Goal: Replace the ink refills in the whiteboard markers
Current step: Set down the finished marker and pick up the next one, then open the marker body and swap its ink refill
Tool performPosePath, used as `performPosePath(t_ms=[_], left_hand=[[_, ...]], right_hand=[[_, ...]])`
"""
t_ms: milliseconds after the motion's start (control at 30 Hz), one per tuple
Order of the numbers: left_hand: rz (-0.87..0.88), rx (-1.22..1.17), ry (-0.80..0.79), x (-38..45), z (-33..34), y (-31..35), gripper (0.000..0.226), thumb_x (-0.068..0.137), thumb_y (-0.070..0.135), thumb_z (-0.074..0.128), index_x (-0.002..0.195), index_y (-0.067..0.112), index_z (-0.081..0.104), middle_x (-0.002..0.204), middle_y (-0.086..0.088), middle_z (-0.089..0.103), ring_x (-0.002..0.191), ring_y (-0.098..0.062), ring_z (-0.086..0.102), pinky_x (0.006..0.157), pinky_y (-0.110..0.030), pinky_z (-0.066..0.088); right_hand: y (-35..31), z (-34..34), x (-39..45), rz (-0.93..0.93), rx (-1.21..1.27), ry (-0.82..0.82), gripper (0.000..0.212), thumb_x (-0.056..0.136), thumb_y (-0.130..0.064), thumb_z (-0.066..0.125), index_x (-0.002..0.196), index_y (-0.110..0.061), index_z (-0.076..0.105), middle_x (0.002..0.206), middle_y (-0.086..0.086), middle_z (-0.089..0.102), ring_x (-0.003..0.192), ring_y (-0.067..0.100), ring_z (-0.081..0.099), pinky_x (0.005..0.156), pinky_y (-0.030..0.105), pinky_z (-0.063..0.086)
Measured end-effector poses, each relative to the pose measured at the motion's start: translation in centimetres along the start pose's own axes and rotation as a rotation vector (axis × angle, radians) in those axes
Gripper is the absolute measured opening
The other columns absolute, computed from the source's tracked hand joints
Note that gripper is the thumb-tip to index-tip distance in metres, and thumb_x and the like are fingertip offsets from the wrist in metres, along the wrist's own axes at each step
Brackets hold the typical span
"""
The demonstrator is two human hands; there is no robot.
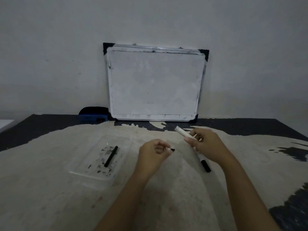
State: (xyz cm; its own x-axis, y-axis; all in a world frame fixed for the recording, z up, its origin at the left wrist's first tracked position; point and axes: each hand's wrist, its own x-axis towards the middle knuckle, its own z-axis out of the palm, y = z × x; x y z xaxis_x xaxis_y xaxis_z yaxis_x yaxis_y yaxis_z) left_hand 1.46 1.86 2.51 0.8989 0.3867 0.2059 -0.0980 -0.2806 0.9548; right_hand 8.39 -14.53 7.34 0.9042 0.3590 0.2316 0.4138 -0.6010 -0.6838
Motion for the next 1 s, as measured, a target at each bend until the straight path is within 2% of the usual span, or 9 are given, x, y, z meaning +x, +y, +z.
performPosePath(t_ms=[233,433,533,633,700,733,800,900,1000], left_hand=[[0.072,0.295,-0.097,-0.7,-0.1,-0.3,0.012,0.076,0.005,0.069,0.086,0.011,0.072,0.071,0.010,0.060,0.063,0.000,0.055,0.060,-0.001,0.043],[0.092,0.387,-0.128,-0.7,0.2,-0.4,0.014,0.079,0.008,0.067,0.093,0.013,0.069,0.094,0.001,0.068,0.079,-0.002,0.055,0.066,-0.003,0.041],[0.074,0.376,-0.135,-0.7,0.2,-0.2,0.021,0.079,0.011,0.067,0.101,0.013,0.066,0.093,0.002,0.064,0.082,-0.004,0.055,0.066,-0.003,0.041],[0.039,0.224,-0.022,-0.5,0.2,0.4,0.017,0.086,0.011,0.058,0.101,0.013,0.066,0.088,0.003,0.062,0.074,-0.002,0.055,0.062,-0.004,0.043],[-0.099,-0.045,0.008,-0.1,0.0,0.9,0.016,0.090,0.012,0.052,0.097,0.012,0.066,0.082,0.001,0.063,0.067,-0.002,0.056,0.062,-0.014,0.046],[-0.194,-0.208,-0.024,0.0,-0.1,1.1,0.017,0.092,0.011,0.049,0.096,0.010,0.065,0.080,-0.001,0.063,0.062,-0.003,0.057,0.060,-0.017,0.046],[-0.340,-0.466,-0.125,0.1,-0.4,1.7,0.018,0.093,0.008,0.047,0.100,0.004,0.063,0.077,-0.005,0.063,0.051,-0.001,0.058,0.052,-0.013,0.047],[-0.483,-0.698,-0.236,0.0,-0.4,2.5,0.021,0.094,0.005,0.044,0.100,-0.005,0.062,0.076,-0.011,0.065,0.051,-0.005,0.063,0.049,-0.012,0.052],[-0.585,-0.848,-0.268,0.1,-0.6,2.6,0.028,0.095,0.008,0.042,0.091,-0.009,0.063,0.071,-0.014,0.071,0.057,-0.013,0.070,0.053,-0.017,0.057]], right_hand=[[-0.5,0.7,-0.2,0.008,-0.013,-0.103,0.013,0.085,-0.032,0.065,0.082,-0.020,0.064,0.070,-0.002,0.065,0.057,0.008,0.055,0.055,0.019,0.041],[-0.8,0.8,-0.4,0.006,-0.016,-0.128,0.010,0.084,-0.030,0.066,0.085,-0.020,0.065,0.070,-0.001,0.064,0.056,0.008,0.056,0.054,0.017,0.040],[-0.9,0.7,-0.4,0.000,-0.029,-0.127,0.011,0.082,-0.030,0.069,0.087,-0.021,0.067,0.076,0.001,0.064,0.060,0.008,0.056,0.054,0.018,0.040],[-1.6,0.4,-0.4,-0.030,-0.043,-0.094,0.013,0.079,-0.025,0.073,0.089,-0.027,0.066,0.081,-0.003,0.059,0.069,0.007,0.052,0.061,0.020,0.042],[-2.3,0.2,-0.4,-0.091,-0.116,-0.038,0.021,0.078,-0.018,0.073,0.095,-0.029,0.069,0.083,-0.006,0.062,0.077,0.009,0.055,0.078,0.028,0.048],[-2.6,0.1,-0.4,-0.150,-0.206,0.022,0.022,0.077,-0.015,0.073,0.095,-0.029,0.071,0.085,-0.007,0.065,0.081,0.011,0.058,0.090,0.033,0.045],[-3.4,0.2,-0.4,-0.293,-0.444,0.206,0.024,0.075,-0.008,0.072,0.087,-0.029,0.073,0.086,-0.006,0.068,0.090,0.016,0.060,0.105,0.039,0.025],[-4.2,1.1,-0.4,-0.496,-0.602,0.441,0.028,0.061,0.005,0.074,0.070,-0.021,0.072,0.074,-0.002,0.069,0.088,0.024,0.064,0.109,0.042,0.009],[-4.1,1.7,-0.4,-0.569,-0.613,0.539,0.026,0.063,0.008,0.071,0.067,-0.018,0.070,0.069,-0.002,0.068,0.092,0.024,0.064,0.115,0.045,0.003]])
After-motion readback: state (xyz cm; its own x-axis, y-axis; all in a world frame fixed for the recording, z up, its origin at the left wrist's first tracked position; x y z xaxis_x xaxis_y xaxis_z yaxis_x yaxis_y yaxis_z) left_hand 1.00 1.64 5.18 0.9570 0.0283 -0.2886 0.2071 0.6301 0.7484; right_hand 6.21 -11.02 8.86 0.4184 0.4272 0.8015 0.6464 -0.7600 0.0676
